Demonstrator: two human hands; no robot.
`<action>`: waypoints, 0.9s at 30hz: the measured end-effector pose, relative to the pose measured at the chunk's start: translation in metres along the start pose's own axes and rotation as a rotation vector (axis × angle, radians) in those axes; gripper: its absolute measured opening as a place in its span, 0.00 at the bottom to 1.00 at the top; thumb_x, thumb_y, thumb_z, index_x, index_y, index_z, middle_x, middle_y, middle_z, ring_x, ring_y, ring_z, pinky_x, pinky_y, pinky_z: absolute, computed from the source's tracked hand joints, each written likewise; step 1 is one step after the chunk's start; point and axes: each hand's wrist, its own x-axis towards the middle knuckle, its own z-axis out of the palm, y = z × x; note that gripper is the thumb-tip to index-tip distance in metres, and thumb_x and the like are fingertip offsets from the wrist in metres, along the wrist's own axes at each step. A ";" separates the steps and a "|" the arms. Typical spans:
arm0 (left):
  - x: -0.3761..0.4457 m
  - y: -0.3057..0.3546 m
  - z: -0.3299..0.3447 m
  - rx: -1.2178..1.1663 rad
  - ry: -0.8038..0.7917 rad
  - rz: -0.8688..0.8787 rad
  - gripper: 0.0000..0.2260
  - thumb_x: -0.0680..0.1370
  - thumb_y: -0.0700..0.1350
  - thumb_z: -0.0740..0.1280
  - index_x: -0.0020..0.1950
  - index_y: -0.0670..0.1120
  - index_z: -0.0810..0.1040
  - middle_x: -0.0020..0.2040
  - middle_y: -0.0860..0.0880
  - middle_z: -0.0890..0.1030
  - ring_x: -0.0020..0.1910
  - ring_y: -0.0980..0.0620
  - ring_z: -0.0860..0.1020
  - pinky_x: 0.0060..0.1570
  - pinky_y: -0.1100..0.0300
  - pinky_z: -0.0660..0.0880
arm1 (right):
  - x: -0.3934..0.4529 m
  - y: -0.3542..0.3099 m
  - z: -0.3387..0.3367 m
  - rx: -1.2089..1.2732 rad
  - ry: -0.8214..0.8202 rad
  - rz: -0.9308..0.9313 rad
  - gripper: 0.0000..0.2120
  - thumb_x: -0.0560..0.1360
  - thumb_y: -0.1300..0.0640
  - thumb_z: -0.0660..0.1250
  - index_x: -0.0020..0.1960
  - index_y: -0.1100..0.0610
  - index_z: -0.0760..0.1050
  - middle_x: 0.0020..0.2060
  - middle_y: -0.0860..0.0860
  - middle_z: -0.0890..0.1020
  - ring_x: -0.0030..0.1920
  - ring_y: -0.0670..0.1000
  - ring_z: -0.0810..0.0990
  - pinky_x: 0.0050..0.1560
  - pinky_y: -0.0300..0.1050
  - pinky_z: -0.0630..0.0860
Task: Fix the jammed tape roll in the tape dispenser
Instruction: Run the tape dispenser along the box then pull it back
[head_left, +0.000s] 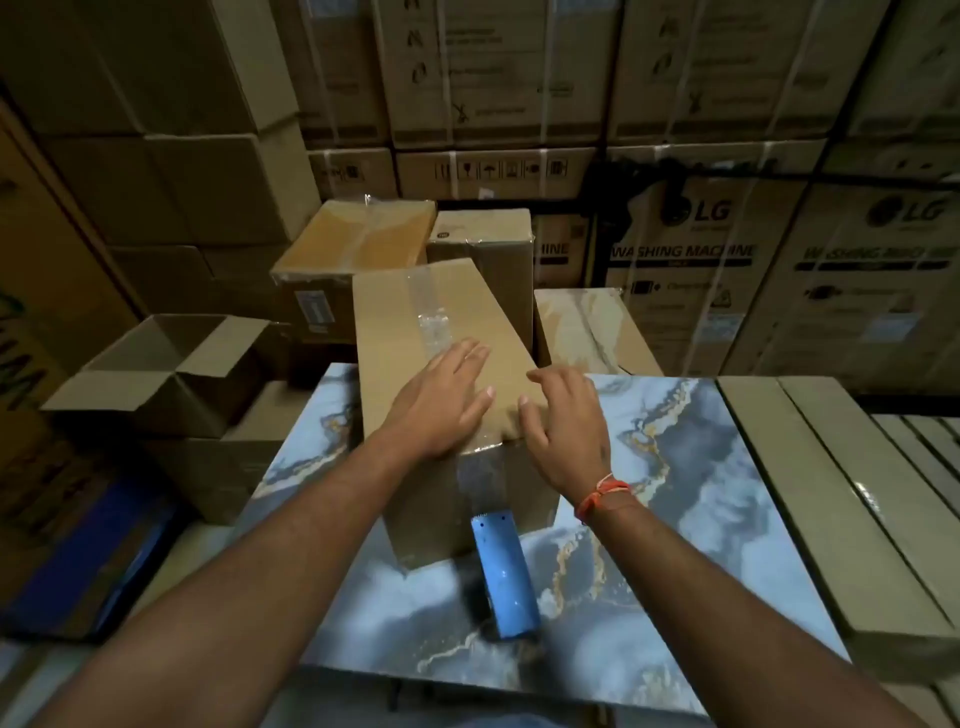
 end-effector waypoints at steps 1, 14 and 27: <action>0.000 -0.002 0.005 -0.010 -0.033 0.011 0.27 0.84 0.57 0.56 0.82 0.49 0.60 0.82 0.47 0.62 0.79 0.46 0.62 0.75 0.51 0.63 | -0.004 0.000 0.002 0.014 -0.002 -0.001 0.15 0.77 0.52 0.62 0.60 0.57 0.77 0.56 0.54 0.78 0.57 0.53 0.75 0.59 0.50 0.74; 0.005 -0.025 0.031 0.053 -0.363 0.131 0.33 0.81 0.67 0.48 0.84 0.56 0.53 0.85 0.46 0.52 0.83 0.45 0.50 0.80 0.46 0.51 | -0.131 0.038 0.041 0.261 -0.262 0.211 0.06 0.76 0.57 0.65 0.53 0.53 0.73 0.48 0.48 0.74 0.48 0.49 0.75 0.50 0.46 0.74; 0.004 -0.026 0.033 0.029 -0.350 0.108 0.35 0.78 0.70 0.45 0.83 0.59 0.52 0.85 0.49 0.52 0.84 0.47 0.49 0.81 0.46 0.52 | -0.159 0.044 0.058 0.479 -0.423 0.452 0.14 0.75 0.45 0.67 0.59 0.43 0.69 0.50 0.48 0.84 0.48 0.46 0.83 0.45 0.50 0.82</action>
